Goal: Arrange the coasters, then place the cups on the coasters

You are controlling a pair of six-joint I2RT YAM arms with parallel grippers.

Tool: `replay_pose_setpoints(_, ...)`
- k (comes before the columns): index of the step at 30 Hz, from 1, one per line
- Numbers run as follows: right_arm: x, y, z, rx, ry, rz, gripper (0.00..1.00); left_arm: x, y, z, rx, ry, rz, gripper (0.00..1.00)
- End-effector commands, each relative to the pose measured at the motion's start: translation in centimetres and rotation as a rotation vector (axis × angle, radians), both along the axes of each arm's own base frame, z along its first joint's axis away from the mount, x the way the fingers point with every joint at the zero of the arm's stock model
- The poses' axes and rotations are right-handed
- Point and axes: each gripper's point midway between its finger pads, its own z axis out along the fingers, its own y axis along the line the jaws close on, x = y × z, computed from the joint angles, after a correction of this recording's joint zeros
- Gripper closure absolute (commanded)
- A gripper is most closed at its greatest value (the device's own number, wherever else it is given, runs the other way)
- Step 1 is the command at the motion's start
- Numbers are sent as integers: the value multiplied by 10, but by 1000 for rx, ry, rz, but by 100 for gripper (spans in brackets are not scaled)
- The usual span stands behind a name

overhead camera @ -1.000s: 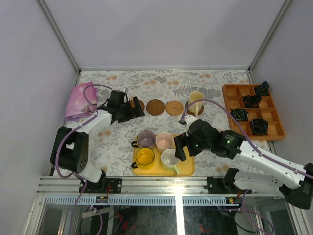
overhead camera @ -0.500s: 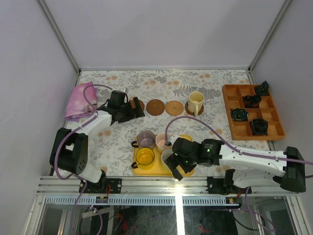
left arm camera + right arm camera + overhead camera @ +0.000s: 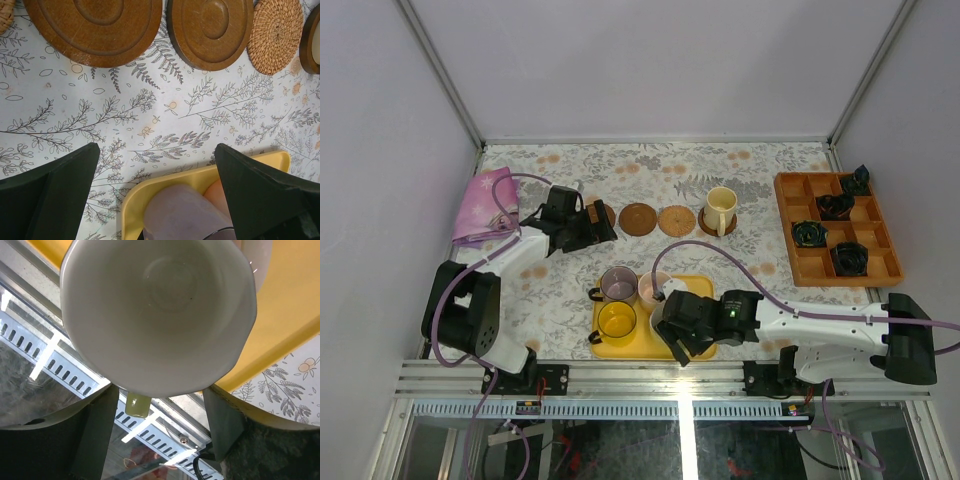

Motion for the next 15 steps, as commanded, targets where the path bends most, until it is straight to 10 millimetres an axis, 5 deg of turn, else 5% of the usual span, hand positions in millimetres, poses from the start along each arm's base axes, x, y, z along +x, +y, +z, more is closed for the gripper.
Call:
replay_pose_setpoints(1,7,9,-2,26,-37,-36,29,8,-4,0,-2,-31,0,0)
replay_pose_setpoints(15,4,13,-5,65,-33,-21,65,2,-8,-9,15,-8,-14,0)
